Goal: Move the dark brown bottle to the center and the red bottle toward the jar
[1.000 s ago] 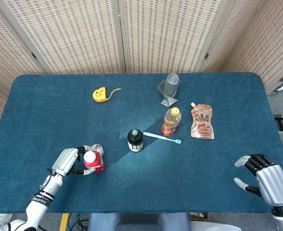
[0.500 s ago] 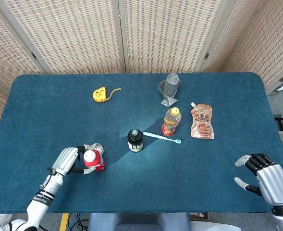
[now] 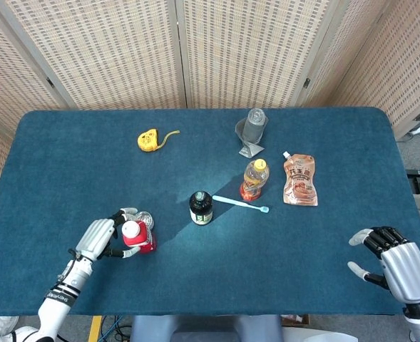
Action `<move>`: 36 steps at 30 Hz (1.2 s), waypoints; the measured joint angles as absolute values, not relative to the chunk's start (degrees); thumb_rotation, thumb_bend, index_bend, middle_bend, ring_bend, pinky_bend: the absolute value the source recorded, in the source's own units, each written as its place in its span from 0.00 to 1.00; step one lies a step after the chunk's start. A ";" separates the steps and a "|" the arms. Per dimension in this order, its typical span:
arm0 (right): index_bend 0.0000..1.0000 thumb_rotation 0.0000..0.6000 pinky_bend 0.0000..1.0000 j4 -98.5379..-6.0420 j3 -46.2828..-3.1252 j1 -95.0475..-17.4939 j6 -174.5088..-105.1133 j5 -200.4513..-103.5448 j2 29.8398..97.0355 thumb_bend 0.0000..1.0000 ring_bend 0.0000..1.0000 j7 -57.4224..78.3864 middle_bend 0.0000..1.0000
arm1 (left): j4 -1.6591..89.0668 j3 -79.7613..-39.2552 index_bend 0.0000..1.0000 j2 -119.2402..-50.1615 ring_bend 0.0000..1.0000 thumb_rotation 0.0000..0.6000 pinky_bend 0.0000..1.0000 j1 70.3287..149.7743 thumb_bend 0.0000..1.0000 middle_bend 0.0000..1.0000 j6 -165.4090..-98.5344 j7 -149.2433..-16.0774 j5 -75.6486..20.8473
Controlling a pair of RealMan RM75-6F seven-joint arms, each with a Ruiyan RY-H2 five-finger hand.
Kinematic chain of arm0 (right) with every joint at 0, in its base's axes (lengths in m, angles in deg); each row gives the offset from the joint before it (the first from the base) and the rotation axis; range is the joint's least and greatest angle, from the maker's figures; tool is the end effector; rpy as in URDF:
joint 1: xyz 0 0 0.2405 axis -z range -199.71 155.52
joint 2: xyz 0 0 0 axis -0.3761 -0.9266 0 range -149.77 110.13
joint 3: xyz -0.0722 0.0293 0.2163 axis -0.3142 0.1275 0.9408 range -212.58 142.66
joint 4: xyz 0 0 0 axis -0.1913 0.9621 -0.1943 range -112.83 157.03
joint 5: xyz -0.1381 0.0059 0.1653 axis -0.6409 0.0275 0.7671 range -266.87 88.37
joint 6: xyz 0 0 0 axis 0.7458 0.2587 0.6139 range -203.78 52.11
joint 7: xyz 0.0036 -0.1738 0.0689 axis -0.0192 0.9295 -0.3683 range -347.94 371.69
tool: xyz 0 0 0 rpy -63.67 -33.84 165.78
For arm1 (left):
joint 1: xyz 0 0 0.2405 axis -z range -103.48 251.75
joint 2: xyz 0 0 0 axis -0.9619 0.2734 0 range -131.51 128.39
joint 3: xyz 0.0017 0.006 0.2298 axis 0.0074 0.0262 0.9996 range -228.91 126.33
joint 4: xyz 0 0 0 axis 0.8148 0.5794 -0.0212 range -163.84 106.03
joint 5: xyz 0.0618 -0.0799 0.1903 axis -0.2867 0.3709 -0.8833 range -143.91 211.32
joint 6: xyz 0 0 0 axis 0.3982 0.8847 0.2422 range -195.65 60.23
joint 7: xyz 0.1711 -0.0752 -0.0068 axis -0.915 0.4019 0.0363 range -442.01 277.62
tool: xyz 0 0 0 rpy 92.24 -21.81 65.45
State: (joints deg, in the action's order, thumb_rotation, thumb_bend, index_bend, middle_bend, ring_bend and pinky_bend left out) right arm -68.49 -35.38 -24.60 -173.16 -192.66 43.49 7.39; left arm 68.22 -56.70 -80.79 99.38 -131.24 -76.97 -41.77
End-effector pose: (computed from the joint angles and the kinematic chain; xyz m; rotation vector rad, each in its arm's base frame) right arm -0.2436 -0.1899 0.1516 1.5233 -0.7379 1.1710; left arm -0.1755 0.2926 0.0042 -1.5996 -1.3963 -1.1591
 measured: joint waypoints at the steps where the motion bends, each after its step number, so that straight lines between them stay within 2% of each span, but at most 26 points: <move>1: 0.49 1.00 0.40 -68.48 -35.37 -24.62 -173.13 -192.64 43.49 0.00 0.39 7.39 0.48 | 68.43 -56.66 0.22 -80.65 0.18 1.00 0.50 99.33 0.15 0.04 -131.26 -76.92 -41.81; 6: 0.49 1.00 0.40 -68.44 -35.29 -24.67 -173.08 -192.52 43.50 0.00 0.39 7.38 0.48 | 69.95 -56.40 0.11 -79.30 0.16 1.00 0.46 99.19 0.15 0.03 -130.98 -77.48 -41.51; 10: 0.49 1.00 0.40 -68.38 -35.19 -24.74 -172.95 -192.26 43.49 0.00 0.39 7.26 0.48 | 71.38 -55.93 0.07 -77.73 0.15 1.00 0.45 98.81 0.15 0.03 -130.98 -77.87 -41.45; 22: 0.49 1.00 0.40 -68.35 -34.88 -24.97 -171.68 -190.58 43.57 0.00 0.39 7.61 0.48 | 72.59 -53.47 0.07 -72.71 0.15 1.00 0.43 95.35 0.15 0.03 -135.38 -77.74 -45.06; 36: 0.49 1.00 0.40 -72.19 -33.32 -24.71 -166.73 -181.24 41.35 0.00 0.39 12.21 0.48 | 66.90 -50.40 0.09 -69.90 0.15 1.00 0.43 87.70 0.15 0.03 -149.72 -80.67 -54.14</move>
State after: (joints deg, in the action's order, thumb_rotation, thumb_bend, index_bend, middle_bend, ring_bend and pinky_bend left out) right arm -72.19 -33.32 -24.71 -166.73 -181.24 41.35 12.21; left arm 66.90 -50.40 -69.90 87.70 -149.72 -80.67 -54.14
